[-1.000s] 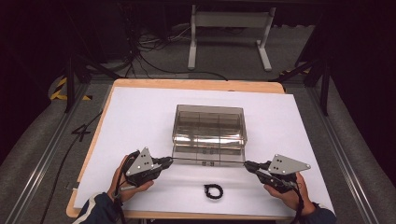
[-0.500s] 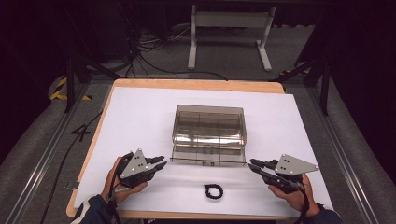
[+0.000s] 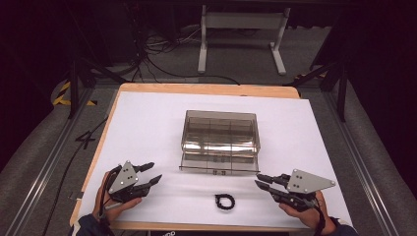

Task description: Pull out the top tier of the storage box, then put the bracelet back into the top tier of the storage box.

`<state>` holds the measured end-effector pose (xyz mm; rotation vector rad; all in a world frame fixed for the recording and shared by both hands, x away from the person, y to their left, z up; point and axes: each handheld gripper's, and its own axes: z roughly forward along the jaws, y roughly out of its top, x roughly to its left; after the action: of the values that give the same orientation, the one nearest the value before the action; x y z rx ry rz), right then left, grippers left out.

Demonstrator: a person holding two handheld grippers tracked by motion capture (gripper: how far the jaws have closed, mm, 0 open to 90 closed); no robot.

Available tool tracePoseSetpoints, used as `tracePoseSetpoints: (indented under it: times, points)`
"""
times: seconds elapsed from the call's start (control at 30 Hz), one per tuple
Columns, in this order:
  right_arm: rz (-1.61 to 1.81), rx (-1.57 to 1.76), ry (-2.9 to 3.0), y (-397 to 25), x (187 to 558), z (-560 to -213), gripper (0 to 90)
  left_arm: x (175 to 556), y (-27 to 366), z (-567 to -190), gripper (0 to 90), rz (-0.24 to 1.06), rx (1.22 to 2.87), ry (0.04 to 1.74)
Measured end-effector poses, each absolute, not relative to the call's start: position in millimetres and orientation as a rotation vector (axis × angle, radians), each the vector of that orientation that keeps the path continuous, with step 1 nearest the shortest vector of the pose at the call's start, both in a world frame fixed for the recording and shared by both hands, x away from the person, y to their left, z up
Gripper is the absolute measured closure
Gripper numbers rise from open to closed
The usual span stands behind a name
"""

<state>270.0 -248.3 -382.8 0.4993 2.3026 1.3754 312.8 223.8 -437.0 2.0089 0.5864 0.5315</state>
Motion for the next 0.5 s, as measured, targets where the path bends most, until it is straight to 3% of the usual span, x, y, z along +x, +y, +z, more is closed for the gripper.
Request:
tracePoseSetpoints:
  times: [0.17,0.5]
  points:
    - [1.365,0.438,2.374,-230.4,266.6,-392.2,78.9,315.2,223.7,-442.3,35.2,0.535,2.023,0.628]
    - [1.336,0.35,2.554,-193.3,269.2,-425.1,72.2,316.2,221.7,-449.2,21.8,0.509,1.961,0.671]
